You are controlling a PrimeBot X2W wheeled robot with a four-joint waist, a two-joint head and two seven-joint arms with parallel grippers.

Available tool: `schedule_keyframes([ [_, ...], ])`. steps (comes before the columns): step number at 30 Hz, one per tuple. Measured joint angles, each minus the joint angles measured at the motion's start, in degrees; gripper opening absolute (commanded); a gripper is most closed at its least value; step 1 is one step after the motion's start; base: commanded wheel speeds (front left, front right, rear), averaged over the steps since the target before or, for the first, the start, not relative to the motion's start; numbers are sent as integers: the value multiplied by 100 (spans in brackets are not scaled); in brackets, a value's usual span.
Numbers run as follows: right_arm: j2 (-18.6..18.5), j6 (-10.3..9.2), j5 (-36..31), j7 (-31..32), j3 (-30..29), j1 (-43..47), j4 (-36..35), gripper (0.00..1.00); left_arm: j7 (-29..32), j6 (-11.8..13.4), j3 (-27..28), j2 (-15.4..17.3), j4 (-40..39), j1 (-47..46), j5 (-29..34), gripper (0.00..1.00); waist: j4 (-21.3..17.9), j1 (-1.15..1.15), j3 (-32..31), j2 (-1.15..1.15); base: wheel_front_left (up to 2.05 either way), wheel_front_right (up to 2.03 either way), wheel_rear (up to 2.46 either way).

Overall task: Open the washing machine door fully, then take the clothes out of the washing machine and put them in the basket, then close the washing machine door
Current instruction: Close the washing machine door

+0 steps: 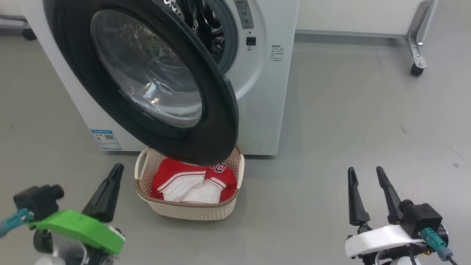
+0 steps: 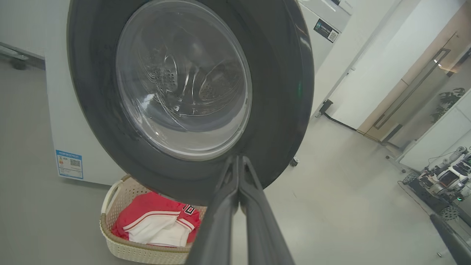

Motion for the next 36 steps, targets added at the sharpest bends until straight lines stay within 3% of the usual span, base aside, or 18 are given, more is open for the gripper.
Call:
schedule_keyframes([
  [5, 7, 44, -8, 0, 40, 25, 0, 100, -798, 0, 0, 102, 345, 556, 601, 0, 57, 0, -48, 0, 0, 0, 0],
  [14, 7, 45, -7, 0, 66, 35, 0, 100, -2116, -15, -140, 266, 719, 776, 1905, 0, 68, 0, -50, 0, 0, 0, 0],
  [17, 7, 45, -7, 0, 69, 45, -1, 100, -2204, -14, -145, 225, 844, 809, 2109, 0, 70, 0, -48, 0, 0, 0, 0],
  [18, 7, 45, -7, 0, 70, 53, -1, 100, -2168, -11, -138, 172, 884, 820, 2109, 4, 71, 0, -47, 0, 0, 0, 0],
  [19, 7, 45, -4, 0, 71, 57, -2, 100, -2134, 5, -141, 111, 921, 837, 2115, 36, 71, 0, -47, 0, 0, 0, 0],
  [20, 7, 45, 1, 0, 71, 60, -2, 100, -2116, 18, -146, 56, 958, 854, 2150, 98, 72, 0, -47, 0, 0, 0, 0],
  [28, 7, 45, 3, 0, 108, 92, -2, 100, -2068, 65, -137, -138, 1118, 873, 2419, 100, 78, 0, -58, 0, 0, 0, 0],
  [36, 7, 44, 4, 0, 132, 96, -3, 100, -2065, 64, 220, -447, 951, 871, 2517, 100, 74, 0, -53, 0, 0, 0, 0],
])
